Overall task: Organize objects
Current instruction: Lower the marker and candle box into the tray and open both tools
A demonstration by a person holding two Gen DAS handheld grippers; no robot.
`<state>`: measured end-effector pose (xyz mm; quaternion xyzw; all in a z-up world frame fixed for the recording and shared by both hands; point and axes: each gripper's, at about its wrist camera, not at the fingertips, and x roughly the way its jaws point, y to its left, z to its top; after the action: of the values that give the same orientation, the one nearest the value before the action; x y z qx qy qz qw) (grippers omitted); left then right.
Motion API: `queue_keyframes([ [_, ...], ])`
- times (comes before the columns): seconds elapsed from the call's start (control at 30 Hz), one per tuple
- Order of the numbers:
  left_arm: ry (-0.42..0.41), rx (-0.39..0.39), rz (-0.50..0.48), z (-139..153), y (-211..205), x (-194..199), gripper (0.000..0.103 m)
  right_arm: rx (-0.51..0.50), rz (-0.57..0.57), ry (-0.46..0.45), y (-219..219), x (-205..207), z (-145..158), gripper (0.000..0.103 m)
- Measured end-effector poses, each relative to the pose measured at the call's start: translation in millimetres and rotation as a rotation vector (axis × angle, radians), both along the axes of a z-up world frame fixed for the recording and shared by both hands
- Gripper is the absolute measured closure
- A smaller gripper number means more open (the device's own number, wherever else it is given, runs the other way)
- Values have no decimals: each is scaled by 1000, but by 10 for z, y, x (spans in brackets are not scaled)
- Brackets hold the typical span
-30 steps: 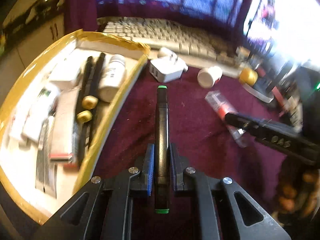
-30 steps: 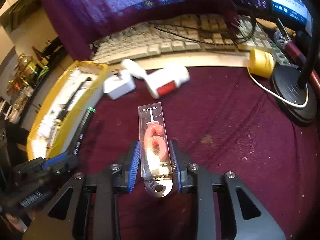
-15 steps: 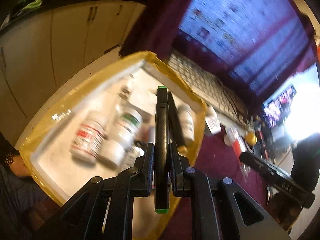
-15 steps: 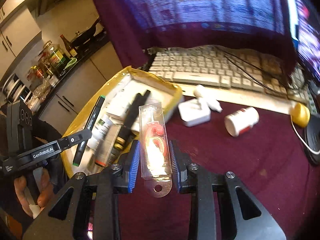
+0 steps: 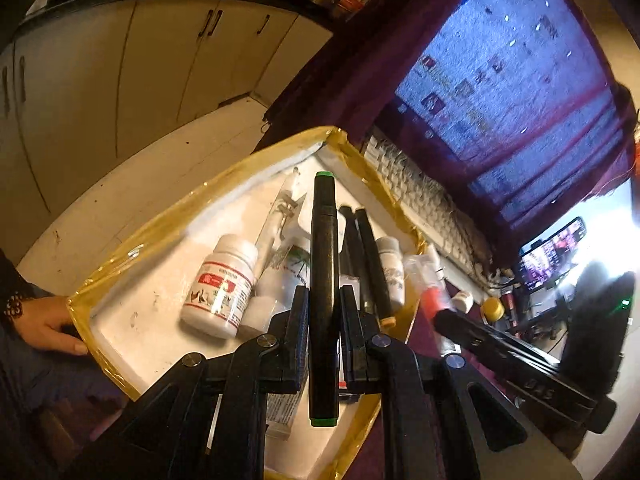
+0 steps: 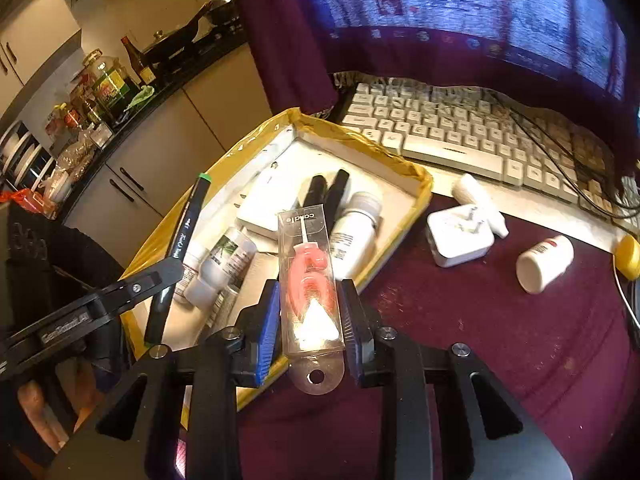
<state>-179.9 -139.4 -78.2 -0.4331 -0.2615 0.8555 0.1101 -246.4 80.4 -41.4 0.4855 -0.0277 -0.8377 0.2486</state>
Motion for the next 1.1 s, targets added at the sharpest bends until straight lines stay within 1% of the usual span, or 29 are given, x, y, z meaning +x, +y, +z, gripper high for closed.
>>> queue_keyframes([
  [0.17, 5, -29, -7, 73, 25, -18, 92, 23, 10, 24, -138, -40, 37, 76],
  [0.27, -3, -8, -17, 64, 49, -43, 92, 43, 6, 27, -186, -94, 6, 76],
  [0.4, -11, -11, -38, 16, 156, -55, 92, 58, -14, 29, -197, -172, -50, 76],
  [0.5, 17, 4, -33, 33, 199, 31, 92, 58, -10, 47, -208, -191, -28, 76],
  [0.57, 19, 21, -44, 26, 237, 67, 92, 64, -8, 57, -244, -219, -16, 76],
  [0.63, 12, 0, -56, -8, 298, 59, 92, 60, -10, 51, -281, -269, -30, 76],
  [0.7, -22, -25, -51, -83, 329, -6, 92, 47, -14, 51, -295, -317, -45, 76],
  [0.77, -42, -32, -53, -137, 336, -89, 92, 37, -16, 48, -291, -357, -58, 76],
  [0.83, -61, -57, -52, -185, 353, -160, 92, 34, -21, 46, -273, -398, -75, 76],
  [0.9, -65, -56, -55, -206, 353, -222, 92, 38, -24, 38, -266, -441, -103, 76],
  [1.03, -82, -98, -59, -214, 410, -349, 92, 44, -28, 15, -269, -510, -162, 76],
  [1.1, -87, -100, -49, -233, 417, -406, 92, 49, -35, 12, -261, -519, -175, 76],
])
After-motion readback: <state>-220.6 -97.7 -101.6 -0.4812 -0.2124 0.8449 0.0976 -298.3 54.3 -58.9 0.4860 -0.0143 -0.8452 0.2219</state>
